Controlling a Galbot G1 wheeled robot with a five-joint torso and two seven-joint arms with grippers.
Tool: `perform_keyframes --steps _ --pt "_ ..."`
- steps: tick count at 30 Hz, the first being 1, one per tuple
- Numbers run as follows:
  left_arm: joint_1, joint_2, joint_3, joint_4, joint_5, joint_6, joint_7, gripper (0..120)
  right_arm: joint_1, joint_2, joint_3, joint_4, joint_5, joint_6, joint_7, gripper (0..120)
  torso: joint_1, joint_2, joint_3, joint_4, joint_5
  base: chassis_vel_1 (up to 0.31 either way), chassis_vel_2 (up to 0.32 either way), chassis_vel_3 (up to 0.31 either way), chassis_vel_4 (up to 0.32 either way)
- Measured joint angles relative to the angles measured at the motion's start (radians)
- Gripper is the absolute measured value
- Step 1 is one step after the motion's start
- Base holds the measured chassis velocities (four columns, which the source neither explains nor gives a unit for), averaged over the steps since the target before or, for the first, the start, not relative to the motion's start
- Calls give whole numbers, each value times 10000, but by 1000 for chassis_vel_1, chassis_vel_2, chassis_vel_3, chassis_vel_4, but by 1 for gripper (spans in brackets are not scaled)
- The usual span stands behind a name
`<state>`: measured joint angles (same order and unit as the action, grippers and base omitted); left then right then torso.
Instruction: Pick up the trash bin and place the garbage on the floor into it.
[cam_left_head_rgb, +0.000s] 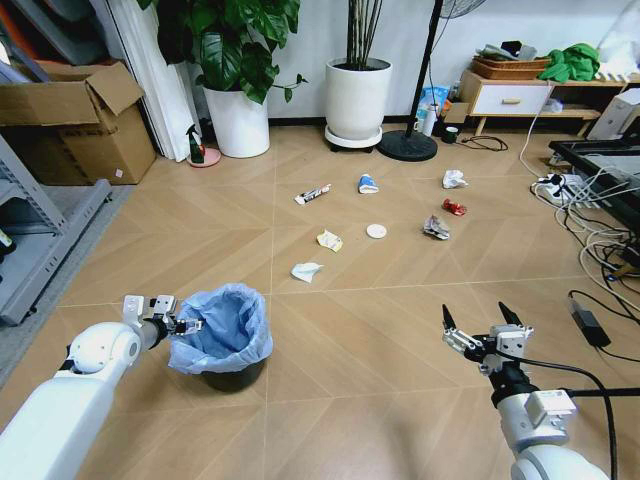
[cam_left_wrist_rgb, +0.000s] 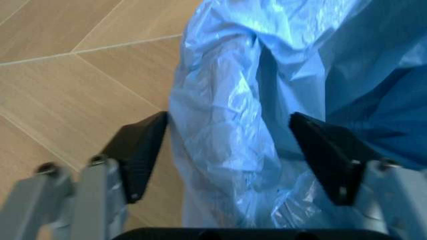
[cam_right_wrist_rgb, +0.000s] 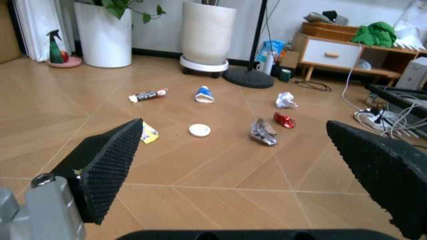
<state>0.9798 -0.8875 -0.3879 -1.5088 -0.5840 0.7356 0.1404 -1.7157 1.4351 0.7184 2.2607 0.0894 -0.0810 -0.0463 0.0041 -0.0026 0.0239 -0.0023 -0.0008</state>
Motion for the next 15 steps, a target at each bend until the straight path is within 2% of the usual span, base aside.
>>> perform_keyframes --steps 4,5,8,9,15 --pt "37 22 22 27 174 -1 170 52 13 -1 9 -23 3 2 15 100 0 0 0 0 0 0 0 0 0" --pt "37 22 22 27 174 -1 170 52 13 -1 9 -23 3 2 15 100 0 0 0 0 0 0 0 0 0" --pt "57 18 27 29 272 -8 356 37 29 -2 10 -52 5 10 28 100 -1 1 -1 0 2 0 0 0 0" --pt "57 18 27 29 272 -8 356 37 29 -2 10 -52 5 10 28 100 -1 1 -1 0 2 0 0 0 0" --pt "139 12 -59 19 481 -11 825 15 33 14 13 -54 6 15 47 100 -2 1 -1 0 2 0 0 0 0"
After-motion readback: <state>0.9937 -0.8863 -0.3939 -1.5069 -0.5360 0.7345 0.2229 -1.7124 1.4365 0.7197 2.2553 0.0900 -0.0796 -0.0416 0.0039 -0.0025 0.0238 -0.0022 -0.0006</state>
